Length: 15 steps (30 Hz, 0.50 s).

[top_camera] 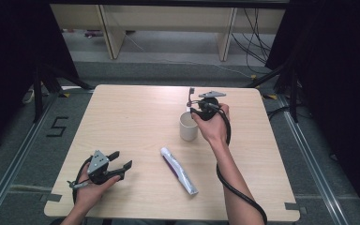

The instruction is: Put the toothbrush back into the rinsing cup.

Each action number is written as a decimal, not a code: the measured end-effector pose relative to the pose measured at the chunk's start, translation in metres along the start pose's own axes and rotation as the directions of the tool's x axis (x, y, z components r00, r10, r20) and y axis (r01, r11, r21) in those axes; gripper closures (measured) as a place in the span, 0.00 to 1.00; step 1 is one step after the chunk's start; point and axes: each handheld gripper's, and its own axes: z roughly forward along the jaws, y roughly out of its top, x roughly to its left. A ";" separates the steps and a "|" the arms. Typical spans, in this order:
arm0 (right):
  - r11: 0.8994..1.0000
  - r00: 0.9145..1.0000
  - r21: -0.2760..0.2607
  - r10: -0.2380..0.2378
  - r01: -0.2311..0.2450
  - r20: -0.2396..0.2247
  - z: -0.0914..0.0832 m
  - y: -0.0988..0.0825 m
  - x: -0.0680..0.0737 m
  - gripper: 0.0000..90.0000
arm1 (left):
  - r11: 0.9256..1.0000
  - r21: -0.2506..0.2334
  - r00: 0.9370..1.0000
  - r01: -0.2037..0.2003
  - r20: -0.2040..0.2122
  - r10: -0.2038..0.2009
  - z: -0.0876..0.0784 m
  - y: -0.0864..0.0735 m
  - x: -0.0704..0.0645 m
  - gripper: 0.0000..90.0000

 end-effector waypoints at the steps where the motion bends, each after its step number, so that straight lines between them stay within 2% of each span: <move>1: 1.000 1.000 0.006 0.021 -0.021 -0.005 -0.001 -0.002 0.001 0.59 | 1.000 0.000 1.000 0.000 0.000 0.000 0.000 0.000 0.000 0.36; 4: 0.999 1.000 0.020 0.026 -0.026 -0.012 -0.009 -0.006 0.003 0.58 | 1.000 -0.004 1.000 0.001 0.004 -0.001 0.001 0.000 0.000 0.36; 5: 1.000 1.000 0.016 -0.008 0.008 -0.008 -0.011 -0.007 0.001 0.57 | 1.000 0.001 1.000 0.000 0.000 0.000 0.000 0.000 0.000 0.36; 6: 0.999 0.999 0.032 0.025 -0.024 -0.020 -0.013 -0.009 0.004 0.57 | 1.000 0.001 1.000 0.000 -0.001 0.000 0.000 0.000 0.000 0.36; 7: 0.999 1.000 0.033 0.011 -0.010 -0.022 -0.015 -0.011 0.003 0.57 | 1.000 0.001 1.000 0.000 -0.001 0.000 0.000 0.000 0.000 0.36; 8: 0.999 0.999 0.041 0.024 -0.023 -0.025 -0.017 -0.013 0.004 0.57 | 1.000 0.002 1.000 -0.001 -0.001 0.001 0.000 0.000 0.000 0.36; 9: 0.999 0.999 0.052 0.016 -0.014 -0.031 -0.019 -0.014 0.003 0.57 | 1.000 0.002 1.000 -0.003 -0.001 0.003 0.000 0.000 0.000 0.36; 10: 0.998 0.999 0.057 0.019 -0.017 -0.030 -0.021 -0.016 0.004 0.57 | 1.000 0.003 1.000 -0.003 -0.001 0.003 0.000 0.000 0.000 0.36; 11: 0.996 0.999 0.085 0.041 -0.039 -0.030 -0.025 -0.017 0.007 0.57 | 1.000 0.002 1.000 -0.002 -0.001 0.002 0.000 0.000 0.000 0.36; 15: 0.991 0.999 0.131 0.016 -0.009 -0.051 -0.033 -0.025 0.007 0.57 | 1.000 0.003 1.000 -0.001 -0.002 0.001 0.000 0.000 -0.001 0.36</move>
